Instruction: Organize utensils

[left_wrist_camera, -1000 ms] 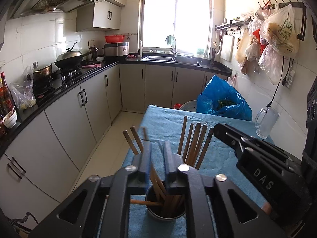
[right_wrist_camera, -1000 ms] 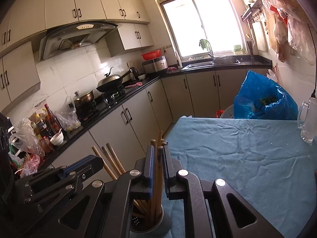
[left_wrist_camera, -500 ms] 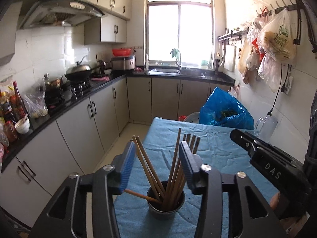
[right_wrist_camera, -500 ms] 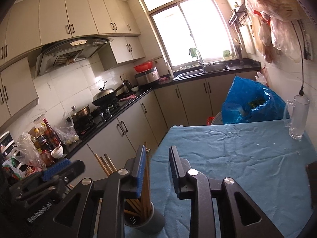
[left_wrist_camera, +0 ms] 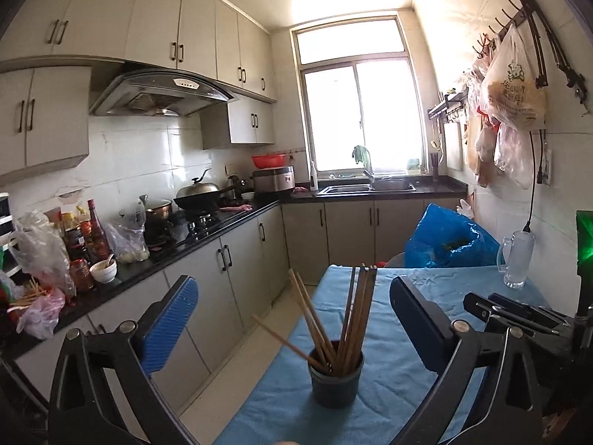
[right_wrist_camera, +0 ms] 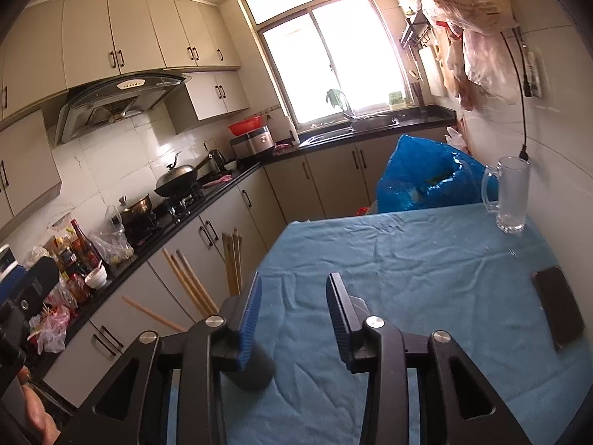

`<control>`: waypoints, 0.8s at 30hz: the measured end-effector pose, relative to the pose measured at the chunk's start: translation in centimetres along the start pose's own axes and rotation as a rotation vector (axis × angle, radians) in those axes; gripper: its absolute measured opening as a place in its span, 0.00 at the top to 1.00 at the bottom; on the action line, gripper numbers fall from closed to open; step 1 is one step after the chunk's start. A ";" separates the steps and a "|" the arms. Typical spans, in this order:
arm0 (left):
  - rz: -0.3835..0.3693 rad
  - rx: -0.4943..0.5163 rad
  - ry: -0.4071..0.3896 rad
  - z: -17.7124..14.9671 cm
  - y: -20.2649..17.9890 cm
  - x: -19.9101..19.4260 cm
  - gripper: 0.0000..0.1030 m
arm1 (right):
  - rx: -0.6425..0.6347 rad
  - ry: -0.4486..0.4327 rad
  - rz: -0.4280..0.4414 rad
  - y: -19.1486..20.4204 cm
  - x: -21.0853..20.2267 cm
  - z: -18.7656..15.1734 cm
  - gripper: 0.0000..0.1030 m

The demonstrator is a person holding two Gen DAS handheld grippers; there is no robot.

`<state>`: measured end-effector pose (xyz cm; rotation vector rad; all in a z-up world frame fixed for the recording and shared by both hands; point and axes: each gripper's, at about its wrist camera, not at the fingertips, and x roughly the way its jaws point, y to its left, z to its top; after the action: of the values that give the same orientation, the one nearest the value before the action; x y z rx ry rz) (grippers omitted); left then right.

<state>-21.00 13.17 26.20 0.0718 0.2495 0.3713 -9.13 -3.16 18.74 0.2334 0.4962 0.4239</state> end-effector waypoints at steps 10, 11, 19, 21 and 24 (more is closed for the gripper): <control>0.050 -0.045 0.048 -5.1 1.1 -2.3 0.00 | -0.056 0.036 -0.052 1.0 -2.0 -5.4 0.58; 0.051 -0.037 0.069 -5.7 1.2 -2.2 0.00 | -0.057 0.047 -0.059 1.0 -2.0 -6.0 0.58; 0.026 -0.029 0.255 -9.7 1.5 -0.1 0.00 | -0.058 0.115 -0.079 0.9 -1.1 -8.8 0.57; 0.022 -0.030 0.286 -10.6 1.6 0.3 0.00 | -0.065 0.119 -0.085 1.1 -1.0 -9.1 0.57; 0.010 -0.045 0.322 -11.4 1.9 0.9 0.00 | -0.078 0.121 -0.095 1.4 -0.9 -9.4 0.55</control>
<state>-23.71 15.51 15.20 -0.0313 0.5585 0.3972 -15.07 -1.29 11.49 0.1087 0.6054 0.3649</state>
